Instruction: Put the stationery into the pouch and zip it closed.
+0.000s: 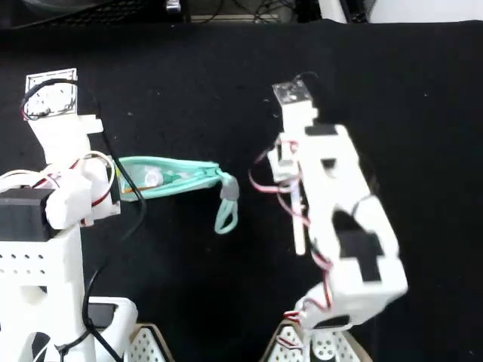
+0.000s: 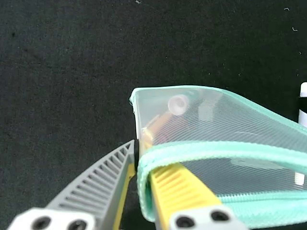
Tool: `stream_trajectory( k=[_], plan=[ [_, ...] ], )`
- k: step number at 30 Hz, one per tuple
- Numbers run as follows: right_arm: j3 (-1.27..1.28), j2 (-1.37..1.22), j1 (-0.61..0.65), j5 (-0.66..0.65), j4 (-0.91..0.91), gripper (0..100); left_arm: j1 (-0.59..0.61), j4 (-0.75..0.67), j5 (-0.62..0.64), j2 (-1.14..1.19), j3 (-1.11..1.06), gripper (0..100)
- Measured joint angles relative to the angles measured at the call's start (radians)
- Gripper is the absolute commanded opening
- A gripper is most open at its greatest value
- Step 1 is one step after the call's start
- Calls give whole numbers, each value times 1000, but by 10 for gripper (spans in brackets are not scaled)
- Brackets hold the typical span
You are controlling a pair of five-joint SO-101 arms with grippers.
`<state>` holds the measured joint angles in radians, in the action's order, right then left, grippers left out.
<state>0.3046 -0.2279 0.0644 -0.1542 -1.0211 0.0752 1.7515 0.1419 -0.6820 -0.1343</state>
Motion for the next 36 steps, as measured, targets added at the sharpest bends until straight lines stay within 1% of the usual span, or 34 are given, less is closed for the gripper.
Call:
stream_trajectory(
  k=[2, 3, 4, 6, 7, 10, 13, 16, 21, 26, 28, 32, 36],
  plan=[
    [-107, -103, 0, 0, -44, 177, 0, 0, 0, 0, 0, 30],
    [-163, -157, 0, 0, -66, 157, 0, 0, 0, 0, 0, 30],
    [-215, -199, 0, 0, -89, 116, 0, 0, 0, 0, 0, 30],
    [-305, -272, -2, 0, -150, 5, 0, 0, 0, 0, 0, 30],
    [-350, -301, -5, 0, -176, 23, 0, 0, 0, 0, 0, 30],
    [-437, -336, -8, 0, -244, 14, 0, 0, 0, 0, 0, 30],
    [-466, -331, -5, 0, -284, 12, 0, 0, 0, 0, 0, 30],
    [-466, -269, -6, 0, -315, 12, 0, 0, 0, 0, 0, 30],
    [-390, -2, -8, -2, -373, 12, 0, 0, 0, 0, 0, 30],
    [-282, 373, 18, -2, -446, 12, 0, 0, 0, 0, 0, 30],
    [-247, 537, 66, -2, -470, 12, 0, 0, 0, 0, 0, 30],
    [-198, 870, 206, -2, -477, 12, 0, 0, 0, 0, -3, 30],
    [-147, 1169, 358, -2, -427, 12, 0, 0, 0, 0, -3, 30]
  ],
)
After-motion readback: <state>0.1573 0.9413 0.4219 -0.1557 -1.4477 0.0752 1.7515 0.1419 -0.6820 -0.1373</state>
